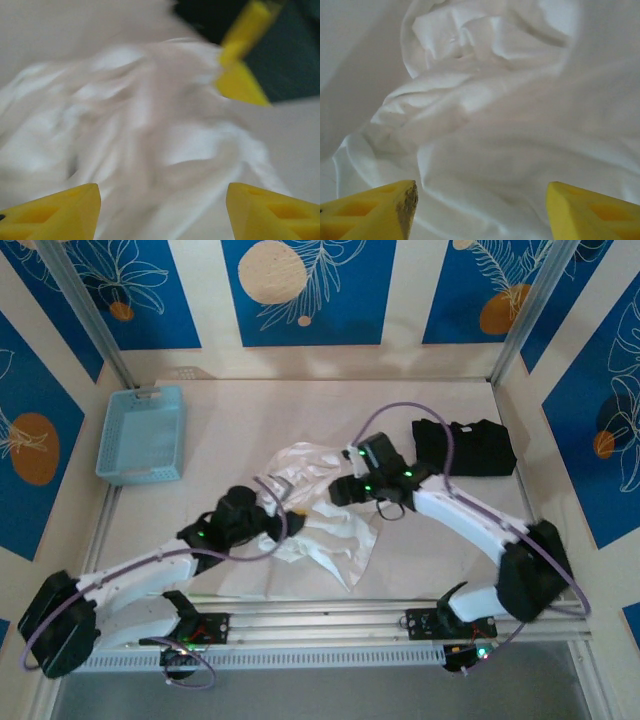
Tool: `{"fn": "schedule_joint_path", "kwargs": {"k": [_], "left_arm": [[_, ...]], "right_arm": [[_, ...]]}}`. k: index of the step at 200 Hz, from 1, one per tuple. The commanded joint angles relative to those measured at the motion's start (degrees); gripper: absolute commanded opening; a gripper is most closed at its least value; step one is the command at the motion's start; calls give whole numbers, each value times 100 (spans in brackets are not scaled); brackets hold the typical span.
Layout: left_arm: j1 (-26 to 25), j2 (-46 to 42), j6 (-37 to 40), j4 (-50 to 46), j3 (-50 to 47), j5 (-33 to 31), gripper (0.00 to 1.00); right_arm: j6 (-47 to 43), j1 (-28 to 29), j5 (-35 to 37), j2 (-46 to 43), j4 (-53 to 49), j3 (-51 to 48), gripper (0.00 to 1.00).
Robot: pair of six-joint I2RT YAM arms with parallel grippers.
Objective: Fold the inside-out t-shirt
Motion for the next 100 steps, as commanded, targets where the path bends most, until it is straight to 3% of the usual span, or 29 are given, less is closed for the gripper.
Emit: {"fn": "schedule_joint_path", "kwargs": {"k": [1,27,50,66,78,89,100], "left_arm": [[540,-8,-1609,-1863,3,143,67],[925,180,-1962,-1994,-212,592,70],[1022,629,-2176,-1268,-451,1061,71],[1011,1121,-2206,-765,-416,1312,66],[1006,1412,-2278,-363,-392,1541,56],[986,1598,-2331,-9,-377,1812,42],[941,1646,-2324,195,-341,2052,27]], "right_arm": [[-342,213,-309,784,321,652,72],[-360,332,-115,1594,163,1168,74],[-315,364,-54,2071,93,1393,74],[-304,372,-51,2289,137,1454,68],[-340,372,-58,2407,64,1556,52],[-419,367,-25,2410,-50,1608,25],[-536,356,132,2252,-213,1548,7]]}}
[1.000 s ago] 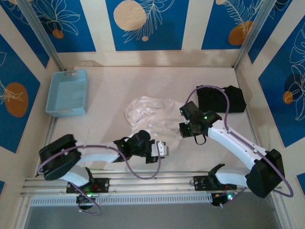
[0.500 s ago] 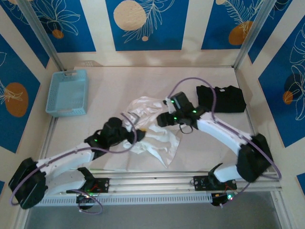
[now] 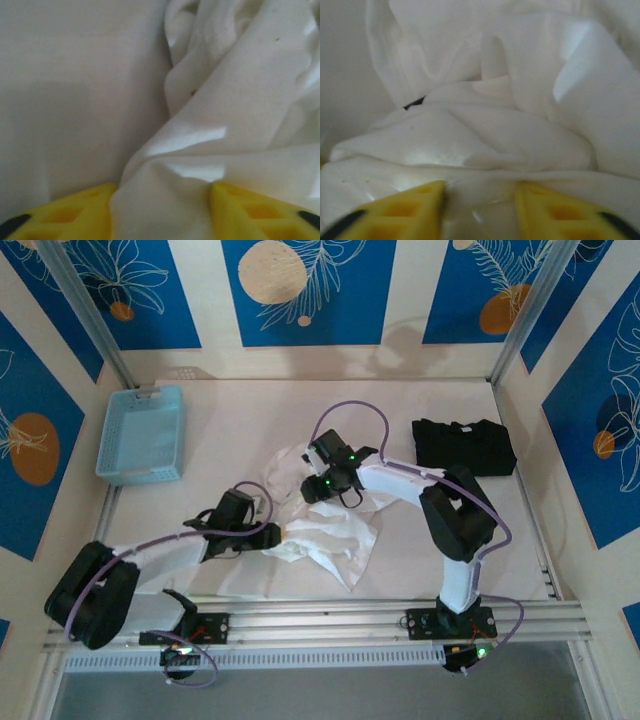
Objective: Fold the inside-out t-shirt
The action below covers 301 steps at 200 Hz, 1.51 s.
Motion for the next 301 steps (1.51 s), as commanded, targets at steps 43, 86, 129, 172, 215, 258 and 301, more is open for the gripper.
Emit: {"fn": "schedule_joint_path", "kwargs": {"k": [43,86,129,172,215,258,301], "left_arm": [[-685,-311,620,619,149,961,18],[-855,-507,1192,516,243,893,22],[-870,-269,1469,446,379,1026,6],[-941,-395,1472,582,95,896,3],[-934,-738,1489,465,-66,599,3],[-941,-884,1541,402,-124,369,3],[-939,-1090,1604,315,-77,-46,3]], "right_arm": [[-200,-207,309,-1910,-950,-1137,0],[354,-713,342,-3163,-1008,-2467,0],[241,-820,179,-3208,-235,-2127,51],[-542,-566,-78,-1566,389,-662,65],[-948,-331,-83,309,69,701,71],[-951,-268,89,1174,-246,1654,35],[-465,-601,-1124,54,216,1755,0]]}}
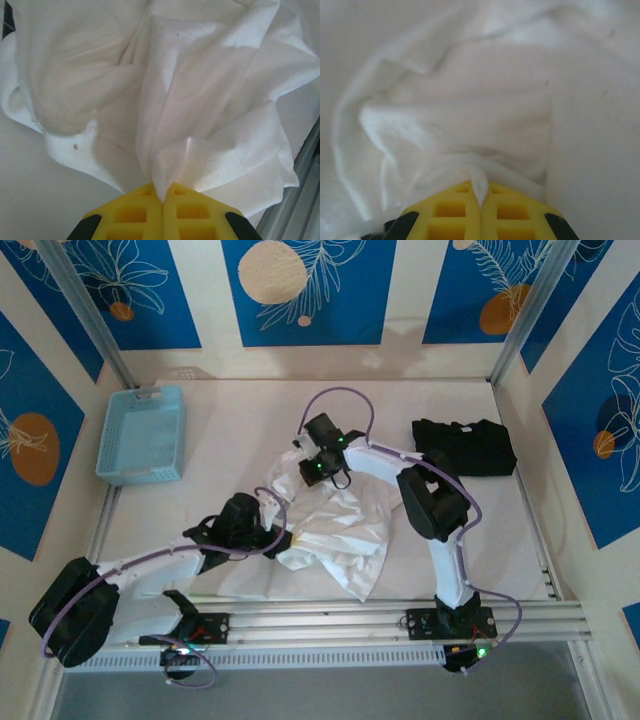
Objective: Fold the inside-out t-shirt
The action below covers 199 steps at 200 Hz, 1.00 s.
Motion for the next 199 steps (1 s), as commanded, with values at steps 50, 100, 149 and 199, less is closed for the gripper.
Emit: {"fn": "schedule_joint_path", "kwargs": {"k": [50,100,149,199], "left_arm": [[-41,-1297,454,-282,84,-1292,4],[-96,-1544,929,-247,-131,-855,10],[-460,-629,652,-590,252,-920,49],[152,-497,-316,-57,482,-929,68]], "right_arm": [[1423,-1095,-2853,-3177,1369,-549,0],[1783,-1721,-2751,-4744,1665,-2349,0],[2044,-1855,-2967,-4654,2057,-3859,0],[2028,-1853,-2777,-4877,1788,-4829,0]]}}
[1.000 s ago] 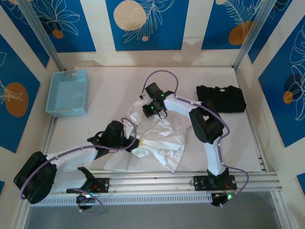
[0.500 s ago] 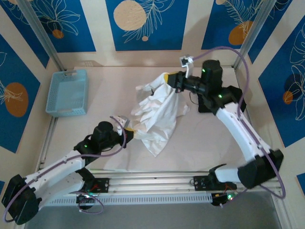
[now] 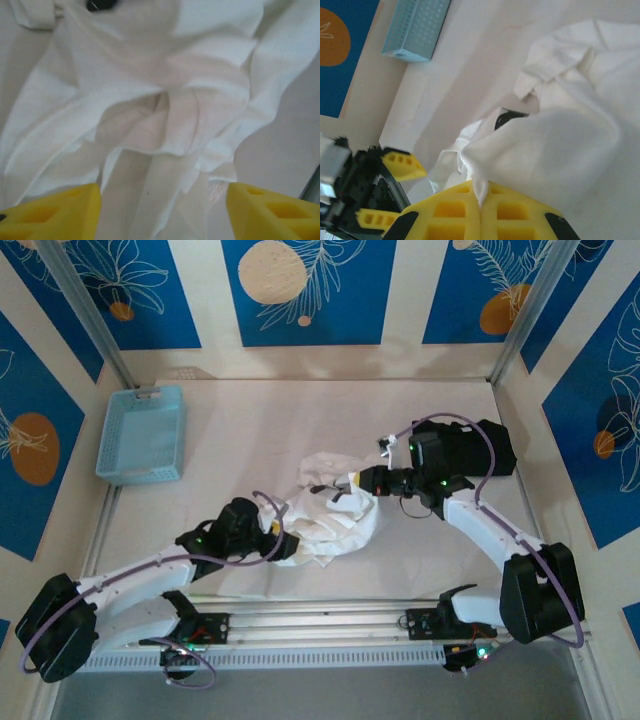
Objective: Fold the inside-out t-shirt
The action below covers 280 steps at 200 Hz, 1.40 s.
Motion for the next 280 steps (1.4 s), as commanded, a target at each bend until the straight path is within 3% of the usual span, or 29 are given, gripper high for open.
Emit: {"fn": "schedule_joint_path", "kwargs": {"k": [1,36,68,107,130,147,178,191,235,280], "left_arm": [[441,196,-625,374,406,63,69],[1093,1986,-865,245,1593,574,69],[1146,3784,-499,-309,3151,658,68],[1143,5323,20,-860,4739,761,68],[1134,5922,279,-1217,5406,810,61],[1139,6127,476,-1342,5762,832,47],[1215,5942,820,-1609,6315,942,10],[1275,5660,980,-1678,6430,1028,0],[1520,3626,1009,-1197,5864,1115,0],[1619,1752,912,-950,5861,656,0]], "right_arm": [[84,0,-40,-255,-43,-328,0],[-18,12,121,-378,-177,-658,0],[-101,-5,181,-389,-137,-651,0],[-164,-26,47,-380,-102,-585,0],[-139,-27,-20,-427,-35,-626,0],[-103,-34,-31,-470,66,-689,0],[-203,-62,-8,-631,-29,-540,0],[-263,-98,58,-765,-42,-428,0],[-621,-120,267,-1233,217,161,0],[-991,-118,703,-1357,227,1279,0]]}}
